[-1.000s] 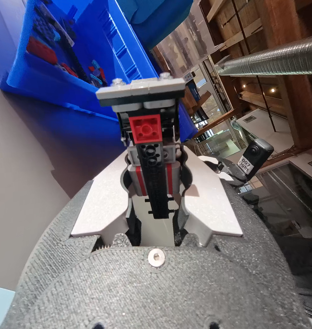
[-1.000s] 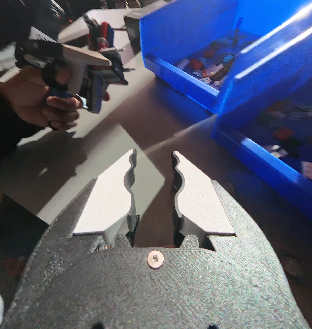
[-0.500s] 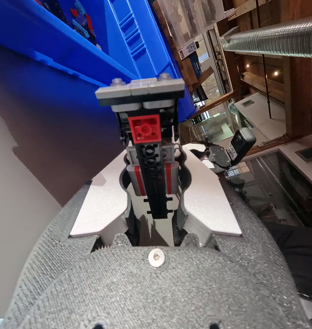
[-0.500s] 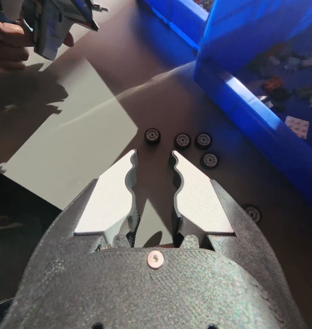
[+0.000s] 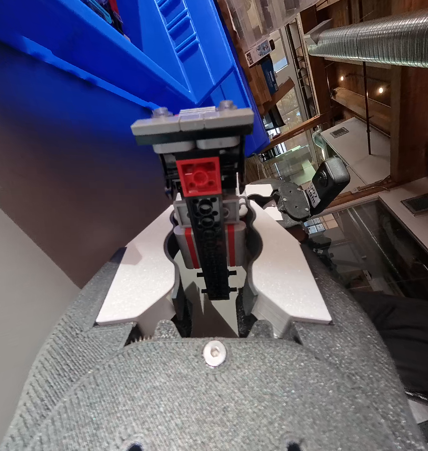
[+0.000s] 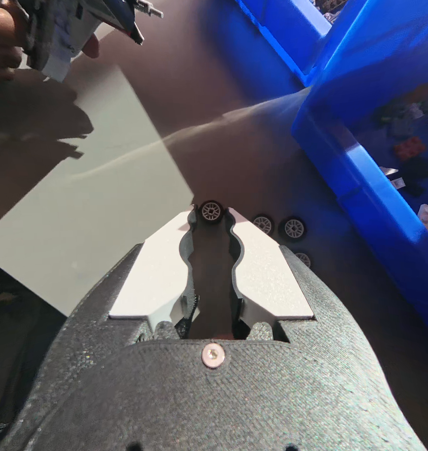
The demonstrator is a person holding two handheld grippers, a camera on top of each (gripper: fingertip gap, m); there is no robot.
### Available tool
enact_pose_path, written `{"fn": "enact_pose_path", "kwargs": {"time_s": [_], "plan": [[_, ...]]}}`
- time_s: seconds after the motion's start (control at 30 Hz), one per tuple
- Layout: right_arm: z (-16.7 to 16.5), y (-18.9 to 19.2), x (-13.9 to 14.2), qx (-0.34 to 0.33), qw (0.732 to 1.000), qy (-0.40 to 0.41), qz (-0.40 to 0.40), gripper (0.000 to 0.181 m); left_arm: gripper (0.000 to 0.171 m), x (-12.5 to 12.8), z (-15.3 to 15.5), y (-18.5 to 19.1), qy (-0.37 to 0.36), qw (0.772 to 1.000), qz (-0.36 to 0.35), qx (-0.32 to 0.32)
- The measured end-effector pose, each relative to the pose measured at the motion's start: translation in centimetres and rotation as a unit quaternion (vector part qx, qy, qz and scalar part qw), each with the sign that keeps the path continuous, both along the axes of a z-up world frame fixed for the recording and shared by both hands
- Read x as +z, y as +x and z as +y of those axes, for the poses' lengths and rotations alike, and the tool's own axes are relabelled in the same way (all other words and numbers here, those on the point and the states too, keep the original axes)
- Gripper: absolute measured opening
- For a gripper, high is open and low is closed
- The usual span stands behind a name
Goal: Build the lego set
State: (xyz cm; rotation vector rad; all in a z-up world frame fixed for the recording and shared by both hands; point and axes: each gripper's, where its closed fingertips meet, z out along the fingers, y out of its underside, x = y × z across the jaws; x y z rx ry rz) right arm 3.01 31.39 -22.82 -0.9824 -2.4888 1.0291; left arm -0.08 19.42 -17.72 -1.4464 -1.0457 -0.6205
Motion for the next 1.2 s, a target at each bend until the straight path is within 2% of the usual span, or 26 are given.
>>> {"fn": "enact_pose_path", "kwargs": {"time_s": [0.17, 0.23, 0.37, 0.47, 0.6, 0.67, 0.9, 1.2], "plan": [[-0.5, -0.2, 0.2, 0.001, 1.000, -0.017, 0.000, 0.022, 0.055, -0.1, 0.1, 0.1, -0.002, 1.000, -0.003, -0.001], [-1.1, -0.3, 1.0, -0.001, 0.999, -0.051, 0.001, 0.022, 0.055, -0.2, 0.2, 0.2, -0.003, 1.000, -0.005, -0.001], [-3.0, -0.7, 4.0, 0.001, 0.989, -0.150, 0.014, 0.022, 0.055, -0.4, 0.5, 0.6, -0.008, 1.000, -0.010, -0.009], [-5.1, -0.6, 7.0, 0.030, 0.978, -0.202, 0.045, 0.021, 0.055, -0.6, 1.1, 1.3, -0.012, 1.000, -0.015, -0.023], [-8.5, -0.5, 11.2, 0.082, 0.967, -0.222, 0.098, 0.021, 0.054, -1.0, 1.7, 2.2, -0.021, 0.999, -0.018, -0.041], [-10.1, -0.7, 12.4, 0.104, 0.965, -0.211, 0.117, 0.022, 0.054, -1.1, 2.0, 2.5, -0.024, 0.998, -0.018, -0.047], [-13.7, -1.6, 12.6, 0.141, 0.963, -0.188, 0.131, 0.022, 0.055, -0.7, 2.4, 2.9, -0.013, 0.998, -0.015, -0.057], [-14.0, -2.7, 12.6, 0.132, 0.952, -0.234, 0.145, 0.022, 0.055, -0.7, 2.6, 2.7, 0.000, 0.998, -0.022, -0.050]]}}
